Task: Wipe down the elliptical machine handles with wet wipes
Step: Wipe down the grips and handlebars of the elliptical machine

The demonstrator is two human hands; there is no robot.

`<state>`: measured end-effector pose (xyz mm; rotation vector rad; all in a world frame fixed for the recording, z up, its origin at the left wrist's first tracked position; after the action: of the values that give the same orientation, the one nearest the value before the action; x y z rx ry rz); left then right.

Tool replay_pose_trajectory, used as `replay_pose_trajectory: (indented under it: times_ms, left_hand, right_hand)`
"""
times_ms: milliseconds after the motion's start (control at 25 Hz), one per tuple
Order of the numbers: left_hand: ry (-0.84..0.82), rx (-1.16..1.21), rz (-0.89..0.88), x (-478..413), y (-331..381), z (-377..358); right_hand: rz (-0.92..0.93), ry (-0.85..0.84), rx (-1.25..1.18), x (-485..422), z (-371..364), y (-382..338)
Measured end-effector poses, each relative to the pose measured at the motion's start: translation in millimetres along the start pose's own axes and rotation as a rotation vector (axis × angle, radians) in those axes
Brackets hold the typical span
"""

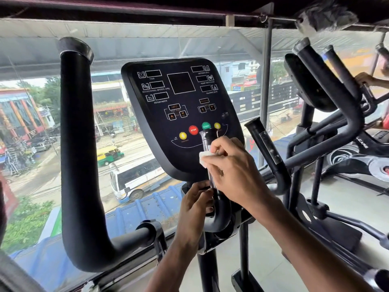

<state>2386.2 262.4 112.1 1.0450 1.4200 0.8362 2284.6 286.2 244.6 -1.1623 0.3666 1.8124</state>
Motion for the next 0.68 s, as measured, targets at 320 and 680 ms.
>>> replay_pose_trajectory:
  times_ms: [320,680]
  left_hand:
    - [-0.002,-0.028,0.009,4.4,1.2,-1.7]
    - [-0.023,0.096,0.083,6.3,0.3,2.8]
  right_hand:
    - [0.005,-0.003,0.111,-21.3,-7.6,-12.1]
    - [-0.135,0.119,-0.08,5.2,11.6,13.9]
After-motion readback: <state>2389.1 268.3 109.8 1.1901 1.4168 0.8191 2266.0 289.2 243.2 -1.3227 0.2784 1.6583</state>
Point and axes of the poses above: each hand's wrist, its own x-axis away from the middle knuckle, its own z-axis out of the back of the hand, y = z × x, the point moved 10 cm from there along -x, towards the middle knuckle, and after that the axes turned 11 degrees about -z, right-handed, at the moved point
